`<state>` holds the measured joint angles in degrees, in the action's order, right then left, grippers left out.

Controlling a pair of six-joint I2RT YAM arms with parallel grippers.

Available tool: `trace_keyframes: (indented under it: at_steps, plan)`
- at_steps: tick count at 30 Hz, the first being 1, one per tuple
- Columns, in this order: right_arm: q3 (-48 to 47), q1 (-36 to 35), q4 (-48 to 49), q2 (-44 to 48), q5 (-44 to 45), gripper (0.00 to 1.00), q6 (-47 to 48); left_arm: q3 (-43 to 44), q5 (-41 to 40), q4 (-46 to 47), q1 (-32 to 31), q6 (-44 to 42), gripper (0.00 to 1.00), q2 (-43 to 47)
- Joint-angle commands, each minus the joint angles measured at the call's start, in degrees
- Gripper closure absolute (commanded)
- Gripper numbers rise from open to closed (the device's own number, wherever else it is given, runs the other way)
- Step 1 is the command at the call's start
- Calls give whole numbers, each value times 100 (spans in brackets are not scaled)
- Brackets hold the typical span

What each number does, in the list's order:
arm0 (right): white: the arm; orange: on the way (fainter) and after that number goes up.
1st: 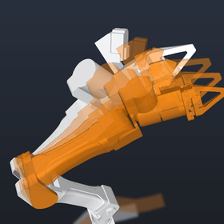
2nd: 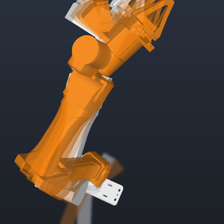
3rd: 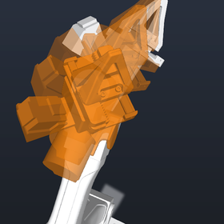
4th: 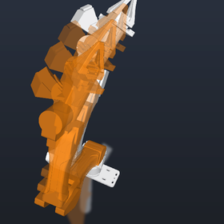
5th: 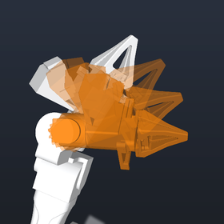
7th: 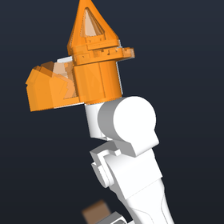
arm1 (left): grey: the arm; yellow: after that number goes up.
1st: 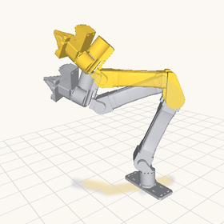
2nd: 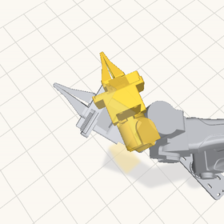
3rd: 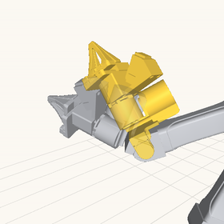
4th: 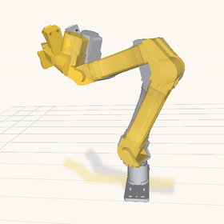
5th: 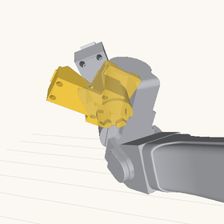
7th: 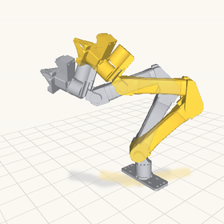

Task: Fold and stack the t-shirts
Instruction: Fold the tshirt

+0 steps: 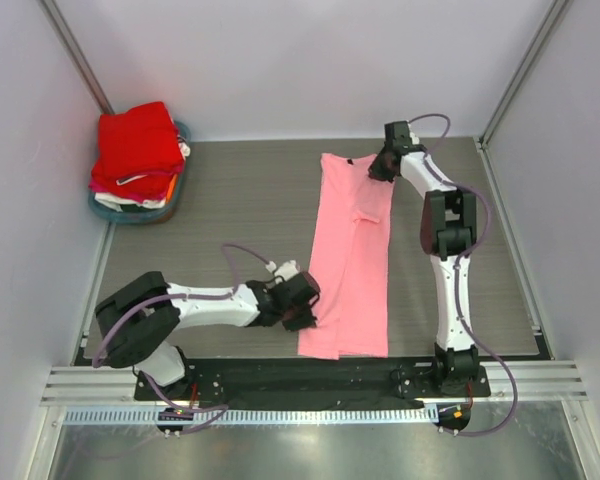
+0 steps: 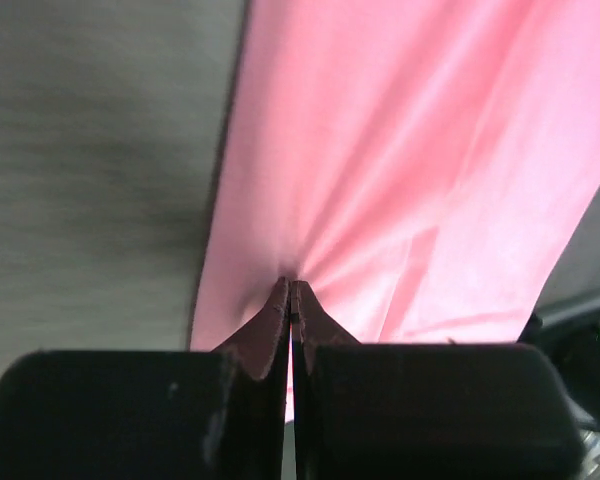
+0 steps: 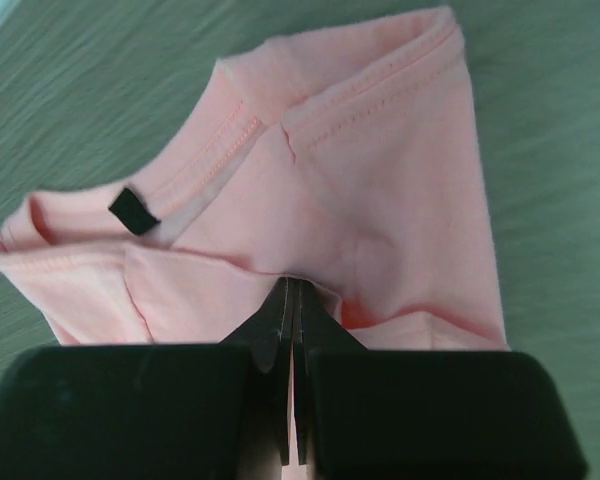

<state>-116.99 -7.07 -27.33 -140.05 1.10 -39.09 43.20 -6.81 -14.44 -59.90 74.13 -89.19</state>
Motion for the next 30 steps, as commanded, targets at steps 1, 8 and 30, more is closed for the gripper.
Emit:
trace_keyframes:
  at_steps: [1, 8, 30]
  plan:
    - [-1190, -400, -1150, -820, 39, 99, 332, 21, -295, -139, -732, 945, 100, -485]
    - [-1353, -471, -1160, -647, 399, 99, 464, 470, -654, -278, -1024, 893, 100, -539]
    - [910, -515, -765, 2323, 276, 60, 1580, 1655, -131, -1079, 864, -1654, 92, 1115]
